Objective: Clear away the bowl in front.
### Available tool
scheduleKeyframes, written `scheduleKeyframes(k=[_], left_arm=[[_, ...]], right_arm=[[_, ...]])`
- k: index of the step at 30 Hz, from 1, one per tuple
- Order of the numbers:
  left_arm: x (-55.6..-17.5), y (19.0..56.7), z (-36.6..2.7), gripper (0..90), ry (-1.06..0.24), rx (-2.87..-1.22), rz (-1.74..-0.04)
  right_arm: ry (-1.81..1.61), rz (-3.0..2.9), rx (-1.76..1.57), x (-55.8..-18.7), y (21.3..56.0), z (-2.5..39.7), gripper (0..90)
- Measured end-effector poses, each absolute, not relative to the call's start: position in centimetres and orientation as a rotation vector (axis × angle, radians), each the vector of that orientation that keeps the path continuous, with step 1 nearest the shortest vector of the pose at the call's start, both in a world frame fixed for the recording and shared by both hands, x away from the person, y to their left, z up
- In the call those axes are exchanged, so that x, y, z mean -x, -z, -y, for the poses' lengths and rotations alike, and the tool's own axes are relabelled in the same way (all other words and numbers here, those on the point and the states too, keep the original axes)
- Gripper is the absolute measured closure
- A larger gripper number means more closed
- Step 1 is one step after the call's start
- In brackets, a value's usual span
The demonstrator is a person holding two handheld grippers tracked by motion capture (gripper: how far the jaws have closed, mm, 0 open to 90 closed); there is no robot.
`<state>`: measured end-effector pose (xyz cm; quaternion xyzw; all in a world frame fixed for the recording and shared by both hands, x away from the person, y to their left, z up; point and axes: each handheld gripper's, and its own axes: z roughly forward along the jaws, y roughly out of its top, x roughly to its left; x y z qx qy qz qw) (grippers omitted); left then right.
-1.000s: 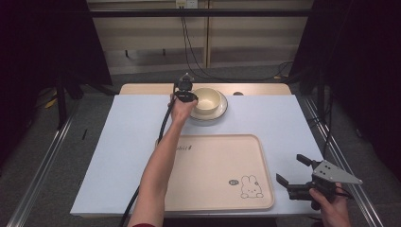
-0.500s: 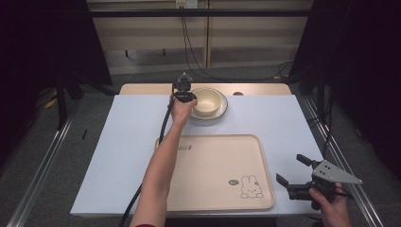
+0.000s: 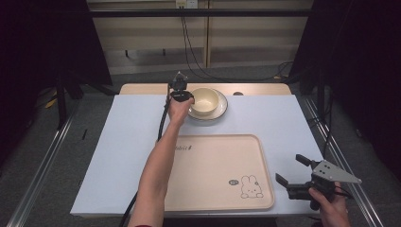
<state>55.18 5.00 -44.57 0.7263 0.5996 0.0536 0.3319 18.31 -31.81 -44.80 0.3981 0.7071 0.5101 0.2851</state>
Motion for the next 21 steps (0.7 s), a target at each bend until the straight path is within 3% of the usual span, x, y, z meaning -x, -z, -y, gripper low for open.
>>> scheduleKeyframes(k=[21], left_arm=[[-54.5, 42.7, -6.3, 83.7, -0.134, -1.847, -1.534]], right_arm=[[-1.363, -1.898, -1.048, -18.2, 44.7, 31.8, 0.0]])
